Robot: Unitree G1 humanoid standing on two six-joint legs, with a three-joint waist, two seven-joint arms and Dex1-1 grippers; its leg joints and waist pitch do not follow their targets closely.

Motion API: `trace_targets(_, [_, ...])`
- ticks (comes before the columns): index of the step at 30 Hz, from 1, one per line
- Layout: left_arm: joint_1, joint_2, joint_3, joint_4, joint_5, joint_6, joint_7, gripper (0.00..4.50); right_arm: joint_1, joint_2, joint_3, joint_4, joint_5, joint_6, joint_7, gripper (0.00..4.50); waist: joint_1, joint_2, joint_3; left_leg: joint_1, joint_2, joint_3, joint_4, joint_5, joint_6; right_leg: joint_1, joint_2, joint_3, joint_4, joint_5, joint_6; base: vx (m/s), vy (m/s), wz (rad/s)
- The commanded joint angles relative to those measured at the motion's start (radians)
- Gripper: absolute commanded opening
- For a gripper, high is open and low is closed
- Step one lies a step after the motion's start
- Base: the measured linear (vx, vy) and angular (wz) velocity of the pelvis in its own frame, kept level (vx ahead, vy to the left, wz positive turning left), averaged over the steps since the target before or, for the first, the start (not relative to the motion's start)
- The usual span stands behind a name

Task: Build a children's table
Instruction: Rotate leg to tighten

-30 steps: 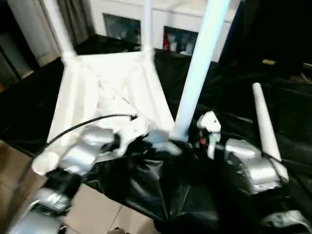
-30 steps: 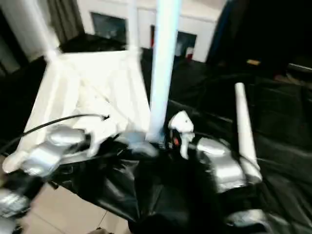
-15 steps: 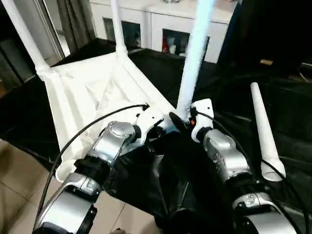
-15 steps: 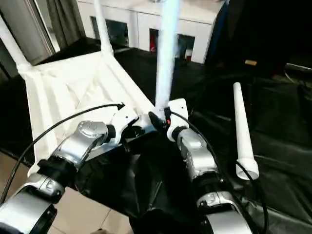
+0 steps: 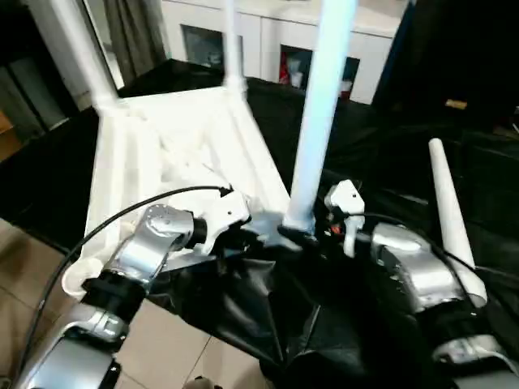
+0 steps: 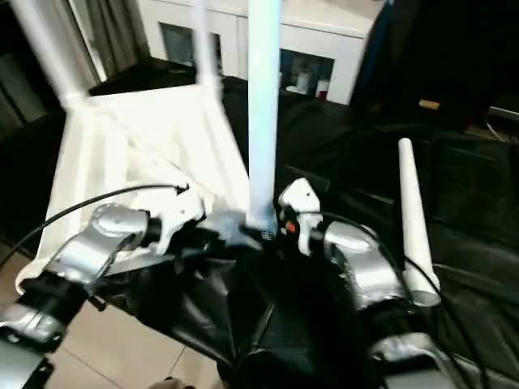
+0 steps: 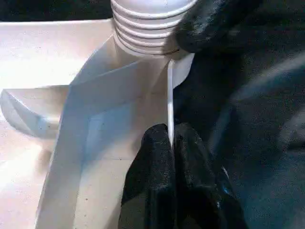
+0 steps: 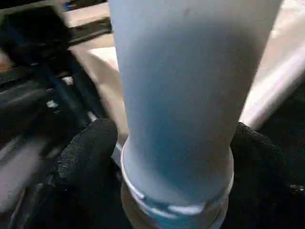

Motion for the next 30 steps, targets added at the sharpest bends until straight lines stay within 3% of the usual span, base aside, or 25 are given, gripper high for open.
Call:
trace_targets(1, [0.001,0.009,-0.015,-0.071,-0.040,-0.030,-0.083,0.00,0.018,-0.029,0.013,-0.040,0.018,0.000,0.066,3.72,0.000,-0.002,-0.082,0.001,0.046,-0.008,-0.062,-0.102,0.079,0.063,-0.079,0.048,-0.066,-0.036,-0.263,0.000,0.000,0.00])
trace_targets(6, [0.007,0.028,-0.021,-0.089,-0.042,-0.030,-0.118,0.00,0.035,-0.049,0.036,-0.066,0.017,0.012,0.113,3.37,0.003,-0.001,-0.083,0.000,0.045,-0.009,-0.062,-0.100,0.074,0.064,-0.078,0.046,-0.067,-0.054,-0.258,0.000,0.000,0.00])
trace_targets(15, [0.005,0.007,-0.004,-0.077,-0.037,-0.025,-0.080,0.00,0.052,-0.014,0.020,-0.074,0.038,0.046,0.083,2.77,0.003,-0.003,-0.084,-0.002,0.044,-0.008,-0.061,-0.084,0.069,0.064,-0.079,0.046,-0.065,-0.043,-0.256,0.000,0.000,0.00])
trace_targets(18, [-0.022,-0.040,0.010,-0.009,0.013,-0.034,0.052,0.00,0.033,0.049,-0.014,0.009,-0.015,0.041,-0.118,2.76,-0.002,-0.004,-0.082,-0.001,0.042,-0.009,-0.063,-0.092,0.054,0.060,-0.079,0.045,-0.071,-0.080,-0.245,0.000,0.000,0.00])
trace_targets(23, [-0.111,-0.152,0.050,0.147,0.063,-0.008,0.314,0.00,-0.004,0.171,-0.085,0.151,-0.062,0.053,-0.475,2.74,-0.016,-0.008,-0.080,0.005,0.034,-0.010,-0.067,-0.131,0.000,0.061,-0.079,0.046,-0.088,-0.225,-0.196,0.000,0.000,0.00])
trace_targets(27, [-0.171,-0.230,0.073,0.249,0.080,0.019,0.473,0.00,-0.040,0.257,-0.115,0.228,-0.070,0.053,-0.643,2.74,-0.013,-0.004,-0.080,0.001,0.031,-0.009,-0.065,-0.113,0.015,0.060,-0.079,0.047,-0.088,-0.199,-0.190,0.000,0.000,0.00])
trace_targets(30, [-0.190,-0.259,0.078,0.290,0.085,0.010,0.510,0.00,-0.065,0.292,-0.118,0.264,-0.078,0.026,-0.676,2.74,-0.012,-0.002,-0.083,-0.001,0.031,-0.010,-0.064,-0.112,0.022,0.061,-0.079,0.047,-0.088,-0.194,-0.189,0.000,0.000,0.00])
